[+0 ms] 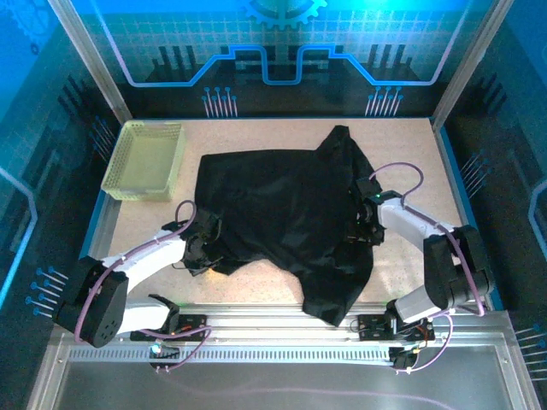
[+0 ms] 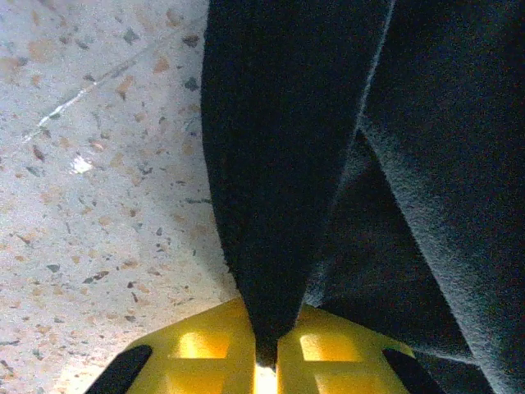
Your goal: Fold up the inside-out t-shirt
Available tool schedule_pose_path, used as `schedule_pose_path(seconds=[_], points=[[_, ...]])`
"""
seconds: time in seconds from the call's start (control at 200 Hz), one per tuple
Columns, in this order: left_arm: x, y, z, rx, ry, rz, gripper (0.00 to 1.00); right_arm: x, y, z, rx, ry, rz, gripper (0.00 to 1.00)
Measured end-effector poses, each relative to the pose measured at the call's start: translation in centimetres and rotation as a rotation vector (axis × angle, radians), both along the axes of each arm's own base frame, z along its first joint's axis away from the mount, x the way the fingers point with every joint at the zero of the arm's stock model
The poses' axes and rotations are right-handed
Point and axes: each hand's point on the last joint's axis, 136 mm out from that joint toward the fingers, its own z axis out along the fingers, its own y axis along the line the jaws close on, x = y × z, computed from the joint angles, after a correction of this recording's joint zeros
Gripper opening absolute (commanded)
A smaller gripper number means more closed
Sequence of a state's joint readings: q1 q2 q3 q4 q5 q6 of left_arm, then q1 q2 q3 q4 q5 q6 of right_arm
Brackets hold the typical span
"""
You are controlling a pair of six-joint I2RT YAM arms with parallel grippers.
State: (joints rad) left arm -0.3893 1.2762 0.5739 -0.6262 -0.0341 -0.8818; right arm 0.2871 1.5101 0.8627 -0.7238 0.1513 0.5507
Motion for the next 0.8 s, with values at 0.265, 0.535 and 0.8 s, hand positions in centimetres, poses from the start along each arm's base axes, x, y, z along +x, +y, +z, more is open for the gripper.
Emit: schedule_pose_path(seconds=[0.265, 0.535, 0.8], points=[[1.0, 0.6, 0.7, 0.017, -0.067, 0.016, 0.00, -0.1, -0.9, -0.6, -0.044, 0.006, -0.030, 0.01], [2.7, 2.9, 3.8, -0.010, -0.238, 0.110, 0.00, 0.6, -5.2, 2.5, -0.020, -0.118, -0.183, 0.00], [4.0, 4.7, 8.0, -0.039, -0.435, 0.171, 0.00, 1.2, -6.7, 4.1, 0.044, -0.169, -0.234, 0.00]])
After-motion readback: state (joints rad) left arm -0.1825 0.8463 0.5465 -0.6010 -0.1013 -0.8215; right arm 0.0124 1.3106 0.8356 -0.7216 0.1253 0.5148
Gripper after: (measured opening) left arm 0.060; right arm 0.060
